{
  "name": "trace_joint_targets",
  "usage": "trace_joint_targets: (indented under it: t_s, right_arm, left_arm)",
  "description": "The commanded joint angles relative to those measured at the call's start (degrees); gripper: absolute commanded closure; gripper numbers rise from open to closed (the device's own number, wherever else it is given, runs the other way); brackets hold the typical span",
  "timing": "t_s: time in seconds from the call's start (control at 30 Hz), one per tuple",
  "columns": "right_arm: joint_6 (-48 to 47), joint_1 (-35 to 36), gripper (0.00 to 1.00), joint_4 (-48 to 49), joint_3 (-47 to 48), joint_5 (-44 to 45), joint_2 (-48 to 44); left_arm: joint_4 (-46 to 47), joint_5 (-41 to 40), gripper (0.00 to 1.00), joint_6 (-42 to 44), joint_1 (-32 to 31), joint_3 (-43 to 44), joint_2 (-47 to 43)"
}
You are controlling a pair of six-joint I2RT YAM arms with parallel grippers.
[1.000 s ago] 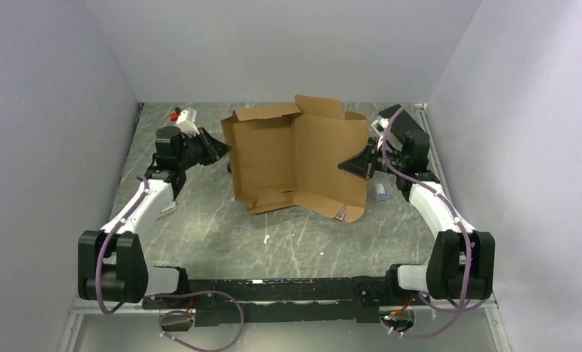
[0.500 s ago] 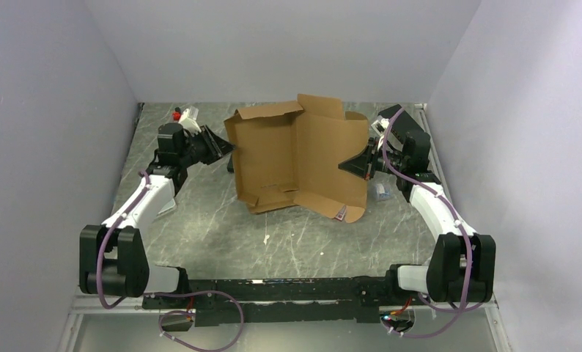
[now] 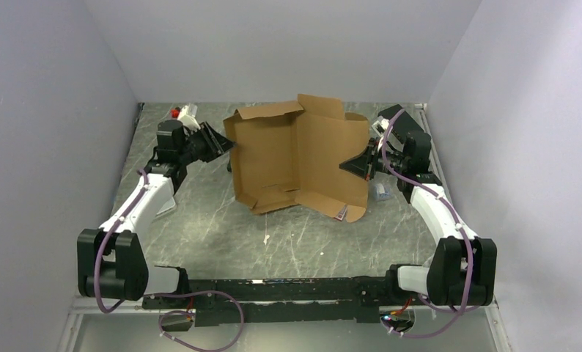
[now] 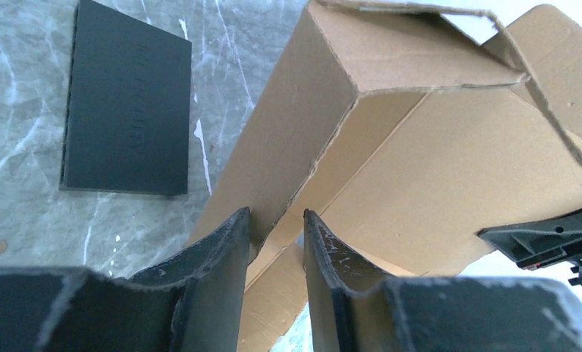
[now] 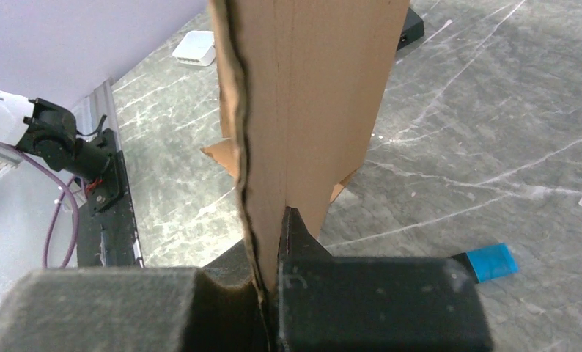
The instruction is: Fold the paper box
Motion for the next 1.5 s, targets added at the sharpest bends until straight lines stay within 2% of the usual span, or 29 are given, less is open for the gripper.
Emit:
trace_joint_targets:
  t_s: [0.0, 0.13, 0.2, 0.23, 0.3, 0.43, 0.67, 0.8, 0.83, 0.93, 1.1, 1.3, 1.47]
  right_arm:
    - [-2.49, 0.64, 1.00, -0.26, 1.13, -0.33, -1.90]
    - [-2.65, 2.14, 1.00, -0.58, 1.13, 0.70, -2.54]
    - [-2.65, 2.38, 1.00, -0.81, 1.14, 1.07, -2.63]
    - [-2.65, 2.44, 1.00, -0.89, 1.13, 1.27, -2.73]
    - [-4.36, 2.57, 1.00, -1.25, 1.21, 1.58, -2.58]
    - [-4.83, 2.74, 1.00, -1.48, 1.17, 2.45, -2.90]
    - [-4.43, 3.91, 1.00, -0.71, 0.76, 3.63, -3.96]
    - [-3.95, 3.94, 1.00, -0.10, 0.44, 3.71, -3.95]
    - [-4.09, 3.90, 1.00, -0.12, 0.45, 3.67, -4.07]
    - [-4.39, 3.94, 1.00, -0.35, 0.46, 4.27, -4.33]
    - [-5.19, 3.81, 1.00, -1.37, 0.69, 5.92, -4.33]
    - [-5.90, 3.73, 1.00, -2.42, 1.02, 8.08, -3.94]
    - [-6.17, 3.48, 1.00, -3.00, 1.26, 9.35, -3.67]
  left_arm:
    - [-2.30, -3.16, 0.62, 1.81, -0.66, 6.42, -0.25]
    - [-8.12, -7.57, 0.63, 4.21, -1.67, 10.14, 0.86]
    - [-9.68, -9.71, 0.67, 5.11, -2.55, 11.70, 1.33]
    - [-10.26, -10.58, 0.70, 5.78, -3.00, 12.67, 1.64]
    - [-11.62, -12.58, 0.87, 6.71, -4.06, 14.05, 2.21]
    - [-14.68, -17.47, 0.99, 10.17, -7.28, 16.46, 3.29]
    - [-21.57, -35.60, 1.00, 22.75, -18.47, 21.89, 6.16]
    - [-19.65, -39.99, 1.00, 27.22, -21.09, 20.98, 6.00]
    - [-19.63, -39.63, 0.99, 27.81, -21.17, 21.18, 6.11]
    - [-20.67, -39.03, 0.84, 26.82, -21.18, 22.33, 6.43]
    - [-20.43, -35.99, 0.67, 22.30, -21.03, 22.28, 5.33]
    - [-19.19, -31.81, 0.61, 16.73, -17.92, 19.63, 2.17]
    - [-13.99, -18.26, 0.56, 10.18, -11.32, 14.02, -2.96]
